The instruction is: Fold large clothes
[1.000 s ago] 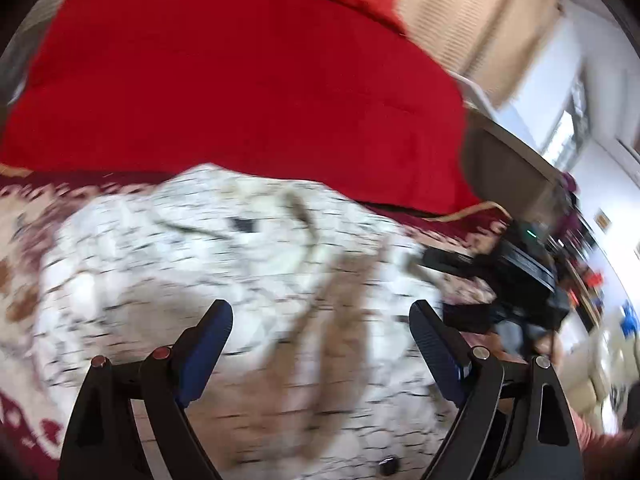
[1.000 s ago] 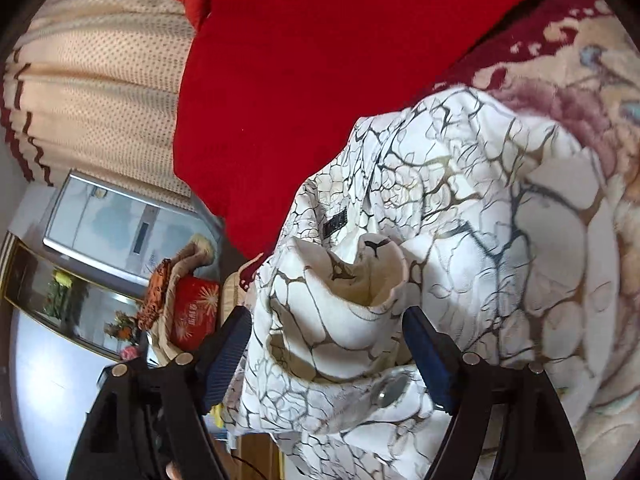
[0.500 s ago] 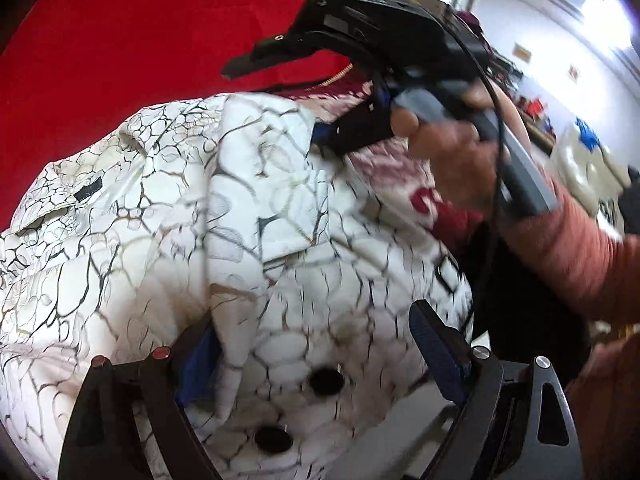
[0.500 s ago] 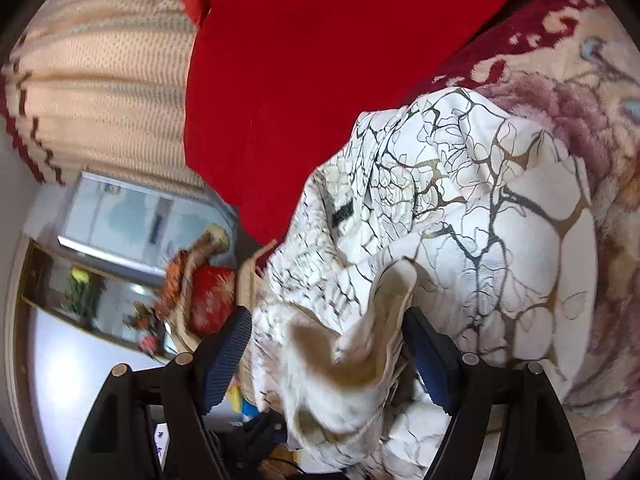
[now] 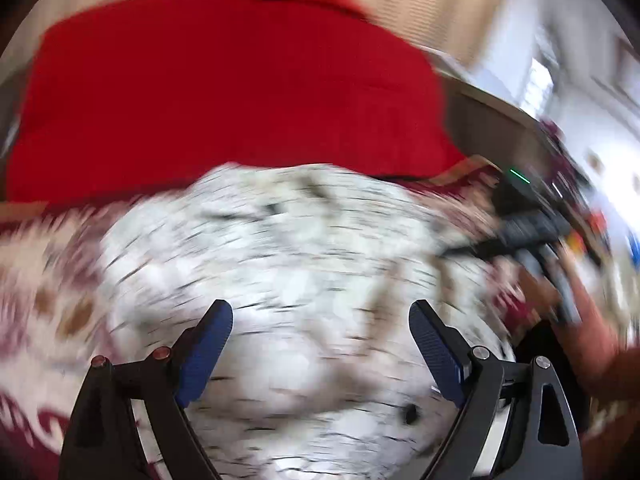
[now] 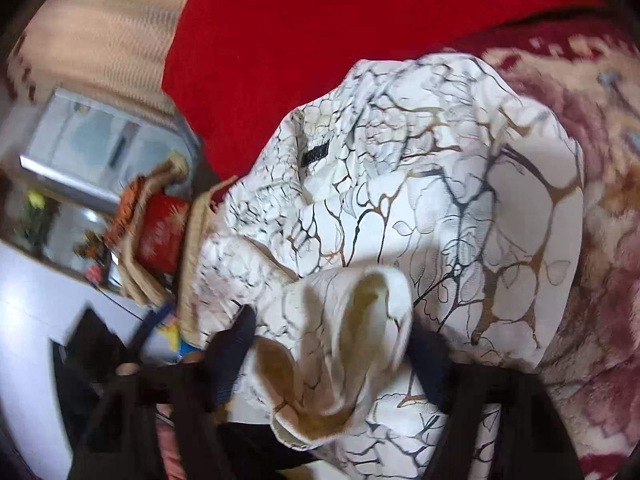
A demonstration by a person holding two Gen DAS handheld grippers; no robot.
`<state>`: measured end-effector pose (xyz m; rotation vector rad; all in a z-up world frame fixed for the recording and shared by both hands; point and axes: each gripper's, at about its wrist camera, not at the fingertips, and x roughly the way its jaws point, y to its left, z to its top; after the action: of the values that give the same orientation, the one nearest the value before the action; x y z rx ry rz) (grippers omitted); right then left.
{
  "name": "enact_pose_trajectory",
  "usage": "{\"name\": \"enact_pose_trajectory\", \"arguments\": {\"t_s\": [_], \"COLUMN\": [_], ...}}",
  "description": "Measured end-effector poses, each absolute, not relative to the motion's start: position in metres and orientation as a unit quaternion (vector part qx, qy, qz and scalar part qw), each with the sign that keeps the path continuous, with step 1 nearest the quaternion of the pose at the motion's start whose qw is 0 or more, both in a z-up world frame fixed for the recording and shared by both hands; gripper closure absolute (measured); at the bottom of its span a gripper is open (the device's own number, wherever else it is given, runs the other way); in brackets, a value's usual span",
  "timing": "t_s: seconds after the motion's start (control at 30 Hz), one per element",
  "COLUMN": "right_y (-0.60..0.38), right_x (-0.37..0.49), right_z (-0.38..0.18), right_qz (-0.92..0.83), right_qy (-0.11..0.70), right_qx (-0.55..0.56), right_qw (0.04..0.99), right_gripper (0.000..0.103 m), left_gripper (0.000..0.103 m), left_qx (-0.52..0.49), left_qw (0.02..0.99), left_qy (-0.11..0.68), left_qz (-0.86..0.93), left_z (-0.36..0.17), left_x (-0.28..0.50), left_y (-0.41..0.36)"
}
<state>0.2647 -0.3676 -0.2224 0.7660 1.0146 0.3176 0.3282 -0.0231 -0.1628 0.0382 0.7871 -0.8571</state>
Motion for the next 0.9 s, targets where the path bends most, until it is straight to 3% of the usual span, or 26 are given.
{"name": "enact_pose_trajectory", "arguments": {"t_s": [0.03, 0.17, 0.43, 0.57, 0.7, 0.83, 0.87, 0.9], "right_y": [-0.363, -0.343, -0.351, -0.371, -0.404, -0.417, -0.418, -0.419], "right_x": [0.265, 0.265, 0.232, 0.258, 0.279, 0.257, 0.248, 0.240], "right_z": [-0.222, -0.211, -0.133, -0.171, -0.216, -0.196, -0.188, -0.180], "right_qz": [0.150, 0.124, 0.098, 0.008, -0.035, -0.037, -0.034, -0.028], "right_qy": [0.474, 0.462, 0.261, 0.324, 0.413, 0.352, 0.327, 0.304], "right_qx": [0.343, 0.279, 0.230, 0.215, 0.294, 0.319, 0.320, 0.323], "right_qw": [0.797, 0.832, 0.932, 0.921, 0.861, 0.879, 0.889, 0.896], "right_gripper": [0.074, 0.091, 0.096, 0.092, 0.091, 0.065, 0.038, 0.023], "left_gripper": [0.013, 0.013, 0.013, 0.013, 0.013, 0.013, 0.013, 0.013], "left_qx": [-0.009, -0.064, -0.120, -0.093, -0.045, 0.006, 0.012, 0.016], "left_qw": [0.842, 0.861, 0.890, 0.893, 0.898, 0.913, 0.915, 0.916], "left_qy": [0.393, 0.440, 0.400, 0.411, 0.413, 0.389, 0.385, 0.381], "left_qz": [-0.369, -0.249, -0.183, -0.157, -0.142, -0.125, -0.123, -0.121], "left_z": [-0.173, -0.201, -0.197, -0.206, -0.210, -0.204, -0.203, -0.202], "left_x": [0.344, 0.379, 0.384, 0.383, 0.380, 0.369, 0.367, 0.366], "left_y": [-0.014, 0.008, 0.021, 0.003, -0.015, -0.027, -0.029, -0.031]}}
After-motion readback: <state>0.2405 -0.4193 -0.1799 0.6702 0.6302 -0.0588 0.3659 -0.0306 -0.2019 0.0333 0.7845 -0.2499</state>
